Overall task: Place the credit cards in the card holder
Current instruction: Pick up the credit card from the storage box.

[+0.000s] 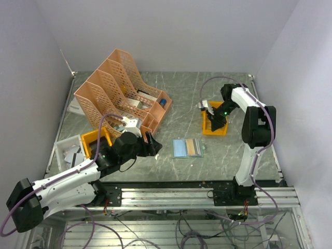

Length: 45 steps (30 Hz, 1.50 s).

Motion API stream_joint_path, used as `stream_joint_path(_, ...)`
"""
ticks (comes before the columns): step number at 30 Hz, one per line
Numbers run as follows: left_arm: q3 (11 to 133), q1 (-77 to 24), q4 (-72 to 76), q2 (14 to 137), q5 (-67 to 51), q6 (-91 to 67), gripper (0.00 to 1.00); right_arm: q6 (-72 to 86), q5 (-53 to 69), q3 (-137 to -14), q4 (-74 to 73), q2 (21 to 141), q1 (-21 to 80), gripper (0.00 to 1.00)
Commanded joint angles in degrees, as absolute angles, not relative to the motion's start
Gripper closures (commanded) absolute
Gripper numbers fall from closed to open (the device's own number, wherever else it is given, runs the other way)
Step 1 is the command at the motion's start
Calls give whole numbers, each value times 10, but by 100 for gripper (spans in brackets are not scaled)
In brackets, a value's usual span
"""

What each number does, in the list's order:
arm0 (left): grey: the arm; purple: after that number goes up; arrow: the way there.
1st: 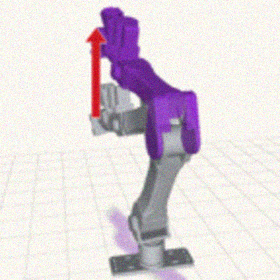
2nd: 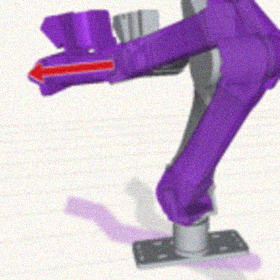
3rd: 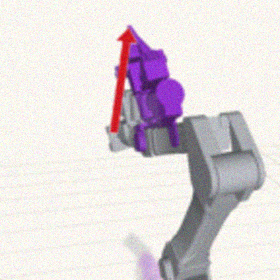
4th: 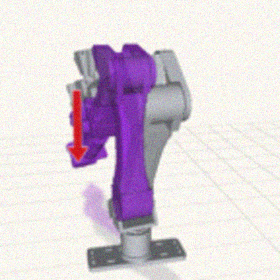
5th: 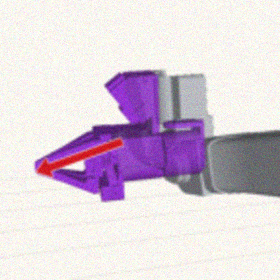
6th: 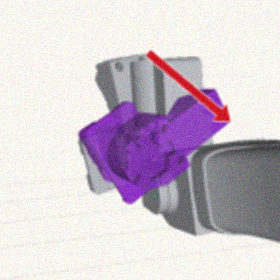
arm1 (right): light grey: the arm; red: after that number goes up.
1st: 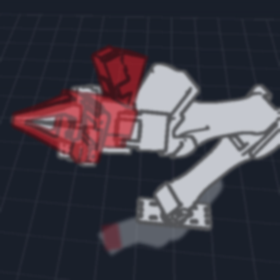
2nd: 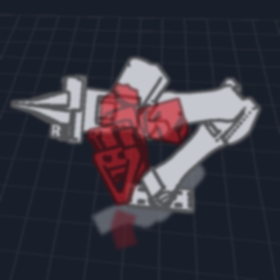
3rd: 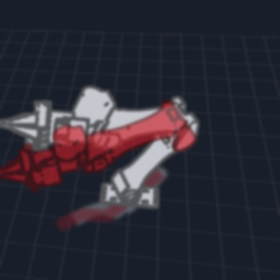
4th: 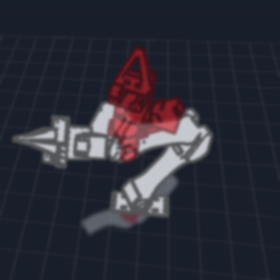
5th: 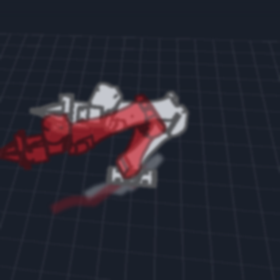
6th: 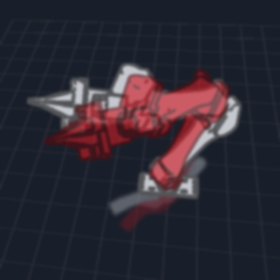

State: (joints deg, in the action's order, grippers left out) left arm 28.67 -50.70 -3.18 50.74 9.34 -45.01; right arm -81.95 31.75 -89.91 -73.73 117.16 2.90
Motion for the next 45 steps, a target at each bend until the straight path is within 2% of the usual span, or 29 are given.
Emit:
stream_joint_path(1, 294, -503, -16, 496, 89, -450, 18, -820, 332, -935, -742, 1190, 20, 85)
stream_joint_path(11, 297, -503, -12, 506, 83, -449, 19, -813, 340, -960, -750, 1210, 16, 86)
stream_joint_path(18, 297, -503, -12, 507, 81, -450, 19, -810, 333, -960, -748, 1227, 16, 99)
stream_joint_path(20, 299, -503, -12, 508, 80, -449, 19, -814, 333, -960, -751, 1228, 16, 100)
stream_joint_path(24, 300, -503, -9, 514, 78, -448, 19, -831, 329, -947, -749, 1220, 17, 95)
stream_joint_path(26, 302, -503, -9, 517, 78, -449, 19, -842, 329, -949, -755, 1216, 17, 100)
stream_joint_path(40, 311, -503, -15, 519, 79, -443, 19, -894, 391, -1060, -763, 1113, 11, 100)
stream_joint_path(45, 303, -503, -13, 495, 90, -439, 19, -998, 433, -1028, -771, 1029, 2, 100)
